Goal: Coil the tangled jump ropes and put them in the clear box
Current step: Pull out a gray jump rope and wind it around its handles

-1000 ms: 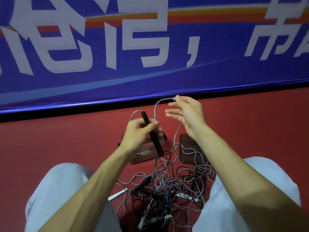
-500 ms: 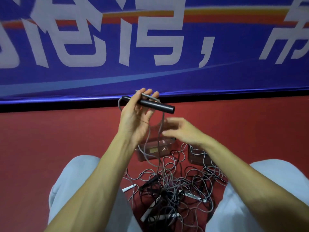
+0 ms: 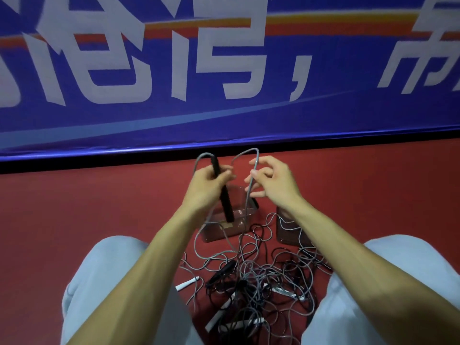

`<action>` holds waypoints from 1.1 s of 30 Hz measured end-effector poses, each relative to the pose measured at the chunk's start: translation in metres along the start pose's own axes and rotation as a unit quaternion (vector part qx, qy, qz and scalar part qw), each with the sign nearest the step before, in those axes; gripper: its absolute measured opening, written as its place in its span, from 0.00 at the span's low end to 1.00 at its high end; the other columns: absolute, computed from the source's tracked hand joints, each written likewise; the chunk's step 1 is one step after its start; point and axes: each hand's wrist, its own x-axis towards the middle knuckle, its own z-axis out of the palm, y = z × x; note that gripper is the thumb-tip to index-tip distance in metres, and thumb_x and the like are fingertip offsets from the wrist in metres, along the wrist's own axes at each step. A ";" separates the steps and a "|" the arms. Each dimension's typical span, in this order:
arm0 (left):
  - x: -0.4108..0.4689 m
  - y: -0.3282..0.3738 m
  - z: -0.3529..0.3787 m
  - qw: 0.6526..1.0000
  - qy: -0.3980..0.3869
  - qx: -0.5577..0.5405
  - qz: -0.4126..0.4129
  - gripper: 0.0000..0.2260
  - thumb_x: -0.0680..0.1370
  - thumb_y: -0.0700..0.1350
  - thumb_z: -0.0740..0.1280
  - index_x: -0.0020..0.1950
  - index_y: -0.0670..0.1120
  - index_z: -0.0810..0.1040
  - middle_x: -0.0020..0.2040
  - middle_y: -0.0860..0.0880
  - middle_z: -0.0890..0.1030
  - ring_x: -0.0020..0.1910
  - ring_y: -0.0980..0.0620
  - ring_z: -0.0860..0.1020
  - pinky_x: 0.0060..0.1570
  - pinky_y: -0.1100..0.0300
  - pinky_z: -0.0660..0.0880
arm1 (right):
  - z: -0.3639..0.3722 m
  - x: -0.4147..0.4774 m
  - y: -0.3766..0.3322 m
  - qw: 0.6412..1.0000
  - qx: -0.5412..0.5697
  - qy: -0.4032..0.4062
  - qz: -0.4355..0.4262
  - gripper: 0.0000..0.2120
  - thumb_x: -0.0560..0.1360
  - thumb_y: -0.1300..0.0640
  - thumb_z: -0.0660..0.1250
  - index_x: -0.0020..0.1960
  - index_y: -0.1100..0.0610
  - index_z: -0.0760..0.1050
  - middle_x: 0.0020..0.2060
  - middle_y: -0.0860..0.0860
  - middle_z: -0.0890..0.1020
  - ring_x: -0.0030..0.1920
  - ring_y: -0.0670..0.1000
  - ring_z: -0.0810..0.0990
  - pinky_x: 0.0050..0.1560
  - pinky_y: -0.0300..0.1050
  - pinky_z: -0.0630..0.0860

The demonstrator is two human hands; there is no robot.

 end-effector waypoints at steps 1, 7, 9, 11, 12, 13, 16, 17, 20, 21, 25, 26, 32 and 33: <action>0.001 -0.004 0.001 0.995 -0.025 0.094 0.024 0.05 0.80 0.39 0.65 0.53 0.44 0.80 0.48 0.46 0.84 0.47 0.49 0.82 0.45 0.62 0.78 | -0.002 0.001 -0.003 1.000 0.018 0.010 0.002 0.08 0.79 0.66 0.61 0.52 0.54 0.73 0.36 0.55 0.82 0.34 0.54 0.83 0.35 0.47 0.81; 0.000 -0.021 0.011 0.931 -0.176 0.317 0.033 0.07 0.80 0.44 0.66 0.55 0.44 0.81 0.49 0.45 0.84 0.49 0.47 0.81 0.55 0.52 0.77 | -0.014 0.006 -0.019 0.991 0.128 0.045 -0.001 0.08 0.80 0.68 0.57 0.51 0.57 0.72 0.38 0.57 0.82 0.33 0.52 0.83 0.34 0.49 0.82; 0.000 -0.027 0.014 0.918 -0.212 0.332 0.035 0.06 0.80 0.43 0.66 0.54 0.43 0.81 0.50 0.43 0.84 0.51 0.44 0.82 0.56 0.48 0.76 | -0.019 0.007 -0.022 0.986 0.157 0.048 0.005 0.08 0.81 0.68 0.56 0.51 0.58 0.71 0.39 0.57 0.82 0.35 0.54 0.83 0.38 0.52 0.83; -0.001 -0.031 0.016 0.923 -0.217 0.317 0.030 0.04 0.80 0.42 0.66 0.50 0.44 0.80 0.48 0.44 0.85 0.47 0.47 0.82 0.55 0.46 0.77 | -0.024 0.008 -0.024 0.978 0.201 0.053 0.018 0.08 0.81 0.68 0.55 0.51 0.59 0.71 0.40 0.58 0.82 0.36 0.55 0.83 0.40 0.54 0.83; -0.001 -0.032 0.017 0.930 -0.208 0.301 0.029 0.03 0.80 0.42 0.66 0.48 0.46 0.80 0.45 0.46 0.84 0.43 0.50 0.81 0.54 0.46 0.77 | -0.026 0.009 -0.024 0.972 0.224 0.060 0.026 0.08 0.81 0.69 0.55 0.51 0.59 0.70 0.41 0.58 0.81 0.36 0.55 0.83 0.40 0.54 0.83; -0.001 -0.033 0.019 0.939 -0.193 0.285 0.028 0.04 0.79 0.42 0.67 0.45 0.47 0.80 0.41 0.49 0.84 0.41 0.51 0.81 0.53 0.47 0.78 | -0.028 0.009 -0.024 0.965 0.250 0.068 0.036 0.08 0.81 0.69 0.55 0.50 0.59 0.70 0.41 0.59 0.81 0.36 0.55 0.84 0.40 0.54 0.83; -0.003 -0.029 0.025 0.965 -0.160 0.204 0.027 0.07 0.79 0.40 0.67 0.41 0.48 0.79 0.36 0.52 0.83 0.38 0.51 0.82 0.49 0.51 0.80 | -0.035 0.012 -0.023 0.937 0.332 0.090 0.066 0.06 0.81 0.67 0.56 0.48 0.60 0.70 0.41 0.59 0.80 0.36 0.54 0.84 0.37 0.48 0.82; -0.004 -0.025 0.027 0.976 -0.148 0.158 0.018 0.07 0.79 0.39 0.67 0.41 0.46 0.79 0.34 0.52 0.83 0.37 0.52 0.82 0.45 0.54 0.80 | -0.036 0.012 -0.022 0.932 0.341 0.093 0.073 0.06 0.81 0.66 0.57 0.47 0.61 0.70 0.40 0.59 0.80 0.36 0.54 0.84 0.37 0.47 0.82; -0.010 -0.009 0.031 0.994 -0.096 -0.035 -0.032 0.03 0.80 0.36 0.65 0.46 0.40 0.77 0.34 0.47 0.82 0.33 0.51 0.83 0.34 0.59 0.80 | -0.032 0.010 -0.017 0.944 0.302 0.085 0.102 0.03 0.81 0.63 0.60 0.50 0.63 0.71 0.41 0.60 0.80 0.37 0.57 0.83 0.38 0.47 0.82; -0.011 -0.003 0.030 0.993 -0.074 -0.080 -0.038 0.03 0.80 0.36 0.65 0.46 0.40 0.77 0.34 0.45 0.83 0.33 0.49 0.83 0.34 0.58 0.80 | -0.030 0.008 -0.014 0.954 0.271 0.070 0.112 0.04 0.81 0.63 0.60 0.51 0.63 0.72 0.42 0.60 0.80 0.37 0.56 0.83 0.37 0.46 0.82; -0.012 0.012 0.021 0.981 -0.010 -0.190 -0.022 0.03 0.79 0.36 0.65 0.45 0.40 0.77 0.37 0.42 0.84 0.37 0.44 0.84 0.38 0.54 0.82 | -0.018 0.001 -0.009 0.986 0.111 -0.008 0.127 0.05 0.80 0.65 0.60 0.52 0.61 0.74 0.43 0.57 0.80 0.38 0.52 0.81 0.35 0.42 0.82; -0.012 0.015 0.017 0.975 -0.002 -0.223 -0.020 0.03 0.79 0.36 0.65 0.46 0.39 0.77 0.37 0.42 0.84 0.37 0.45 0.84 0.39 0.54 0.82 | -0.015 -0.001 -0.006 0.990 0.069 -0.025 0.121 0.06 0.80 0.67 0.60 0.52 0.61 0.75 0.43 0.57 0.80 0.38 0.50 0.80 0.35 0.40 0.82; -0.009 0.034 -0.010 0.907 0.020 -0.420 -0.007 0.04 0.81 0.38 0.63 0.51 0.38 0.75 0.41 0.43 0.85 0.44 0.44 0.85 0.40 0.56 0.81 | -0.004 -0.012 0.017 0.963 -0.121 -0.223 0.093 0.14 0.75 0.71 0.64 0.52 0.55 0.78 0.46 0.50 0.82 0.40 0.46 0.79 0.50 0.44 0.79; -0.009 0.035 -0.013 0.903 0.019 -0.429 -0.002 0.04 0.81 0.39 0.63 0.52 0.38 0.74 0.41 0.42 0.85 0.45 0.43 0.85 0.41 0.56 0.81 | -0.001 -0.014 0.019 0.951 -0.141 -0.260 0.088 0.12 0.76 0.68 0.66 0.52 0.53 0.78 0.49 0.50 0.82 0.41 0.45 0.80 0.53 0.44 0.78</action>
